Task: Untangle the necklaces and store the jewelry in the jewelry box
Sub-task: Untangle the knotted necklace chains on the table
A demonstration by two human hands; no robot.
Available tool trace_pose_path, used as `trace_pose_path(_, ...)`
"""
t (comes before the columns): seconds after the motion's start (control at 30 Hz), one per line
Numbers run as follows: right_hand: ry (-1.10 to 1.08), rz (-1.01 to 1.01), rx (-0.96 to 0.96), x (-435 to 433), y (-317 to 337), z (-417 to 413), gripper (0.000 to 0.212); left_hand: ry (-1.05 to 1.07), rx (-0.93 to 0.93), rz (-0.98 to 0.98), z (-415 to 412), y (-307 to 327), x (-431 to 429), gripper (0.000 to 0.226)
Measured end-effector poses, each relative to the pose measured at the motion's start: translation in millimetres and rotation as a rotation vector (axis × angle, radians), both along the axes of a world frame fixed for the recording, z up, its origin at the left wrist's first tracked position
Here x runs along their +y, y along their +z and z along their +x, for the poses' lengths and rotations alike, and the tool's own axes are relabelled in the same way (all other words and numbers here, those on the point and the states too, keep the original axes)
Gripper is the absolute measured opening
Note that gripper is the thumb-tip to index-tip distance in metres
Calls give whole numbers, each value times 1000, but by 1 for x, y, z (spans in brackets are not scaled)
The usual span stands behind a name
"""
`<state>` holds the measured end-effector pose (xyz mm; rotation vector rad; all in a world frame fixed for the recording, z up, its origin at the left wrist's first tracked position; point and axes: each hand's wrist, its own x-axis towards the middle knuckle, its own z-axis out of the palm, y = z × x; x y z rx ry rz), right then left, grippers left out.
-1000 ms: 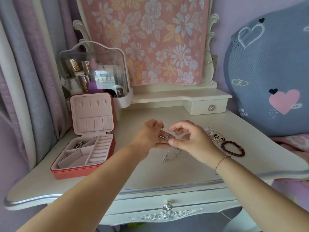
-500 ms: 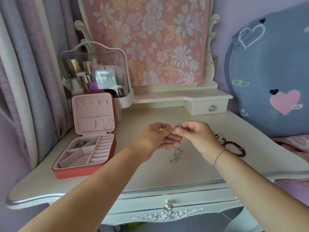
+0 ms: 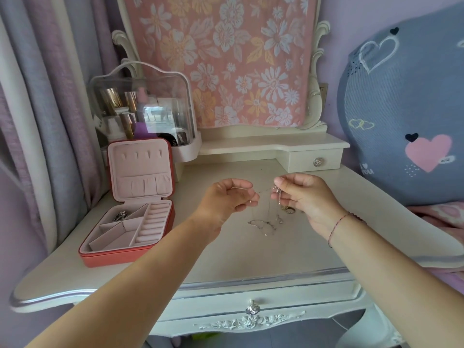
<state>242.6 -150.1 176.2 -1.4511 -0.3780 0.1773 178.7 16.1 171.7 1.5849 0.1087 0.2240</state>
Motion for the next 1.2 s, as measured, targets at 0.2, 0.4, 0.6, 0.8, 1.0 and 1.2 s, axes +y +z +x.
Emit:
trace_pose_path(0.2,30,0,52,2,4,2,11,-39,42,-154,4,2,2,8)
trace_pose_path(0.4,86,-28,77,0,8,7,11,-19,84,193,0,4,13,21)
trace_pose_path(0.6,134,-28,102,4,10,8,15,-68,119,232,-3,7,2,23)
trace_pose_path(0.8,154,18,106,7,11,9,22,-191,159,272,-6,9,-10,22)
trace_pose_path(1.0,178,43,123,3,10,10,23,-126,91,228,-3,1,-8,9)
trace_pose_path(1.2,120,80,154,-1,8,11,15,-23,37,169,-4,1,2,18)
